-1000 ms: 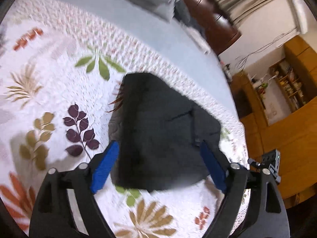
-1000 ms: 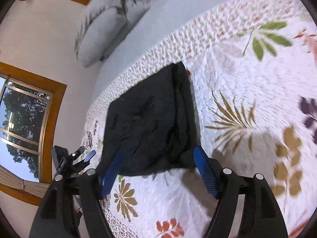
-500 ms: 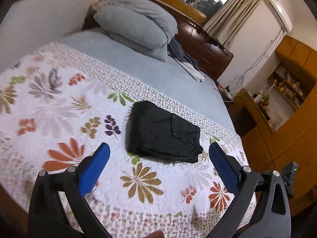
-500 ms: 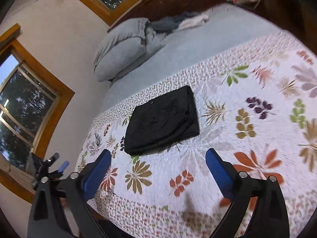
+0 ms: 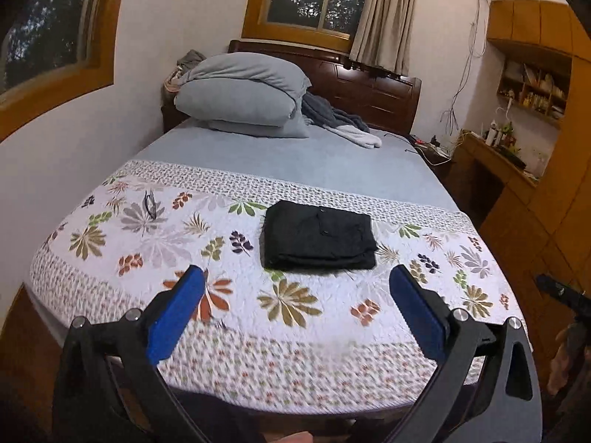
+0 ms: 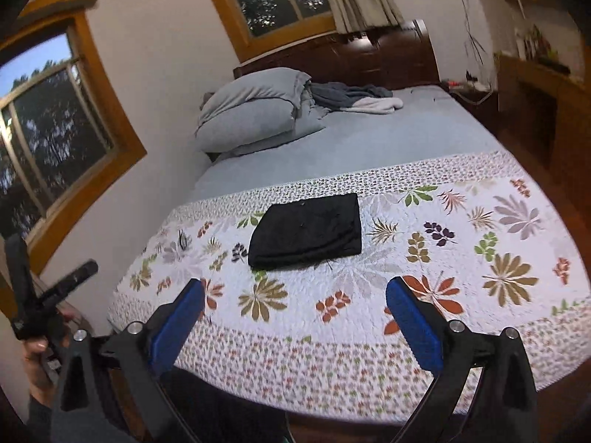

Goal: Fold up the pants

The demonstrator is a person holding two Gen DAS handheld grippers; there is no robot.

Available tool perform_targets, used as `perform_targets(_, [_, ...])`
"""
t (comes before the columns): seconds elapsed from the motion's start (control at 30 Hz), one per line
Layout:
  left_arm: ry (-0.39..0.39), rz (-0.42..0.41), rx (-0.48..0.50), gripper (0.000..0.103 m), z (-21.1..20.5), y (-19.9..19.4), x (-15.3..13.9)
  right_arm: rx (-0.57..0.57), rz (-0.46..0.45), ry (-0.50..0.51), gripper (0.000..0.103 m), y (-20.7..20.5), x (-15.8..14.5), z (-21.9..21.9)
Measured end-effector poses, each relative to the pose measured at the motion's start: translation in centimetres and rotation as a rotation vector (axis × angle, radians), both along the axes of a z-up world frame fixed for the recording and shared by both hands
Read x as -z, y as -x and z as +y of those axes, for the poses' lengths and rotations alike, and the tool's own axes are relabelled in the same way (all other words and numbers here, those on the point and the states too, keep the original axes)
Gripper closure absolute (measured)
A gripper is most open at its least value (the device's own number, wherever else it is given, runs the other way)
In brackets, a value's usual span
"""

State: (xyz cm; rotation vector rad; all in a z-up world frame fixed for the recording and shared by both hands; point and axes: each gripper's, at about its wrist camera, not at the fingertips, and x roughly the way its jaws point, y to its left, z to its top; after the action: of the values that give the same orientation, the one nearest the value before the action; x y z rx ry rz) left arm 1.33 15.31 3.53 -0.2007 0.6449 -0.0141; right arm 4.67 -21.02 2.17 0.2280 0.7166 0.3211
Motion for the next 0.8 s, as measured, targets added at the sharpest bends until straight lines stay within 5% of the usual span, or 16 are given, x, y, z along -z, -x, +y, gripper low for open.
perform_targets(0.4, [-0.089,0.024,-0.051,0.003,-4.2,9.3,-3.8,-0.079,-0.079,0.085,0.004,9.8,-4.3,5.0])
perform_targets(0.8, [-0.078,-0.013,-0.048,0.003,-5.7,13.4,-5.7,-0.136,-0.119,0.135,0.004,13.1,-5.3,8.9])
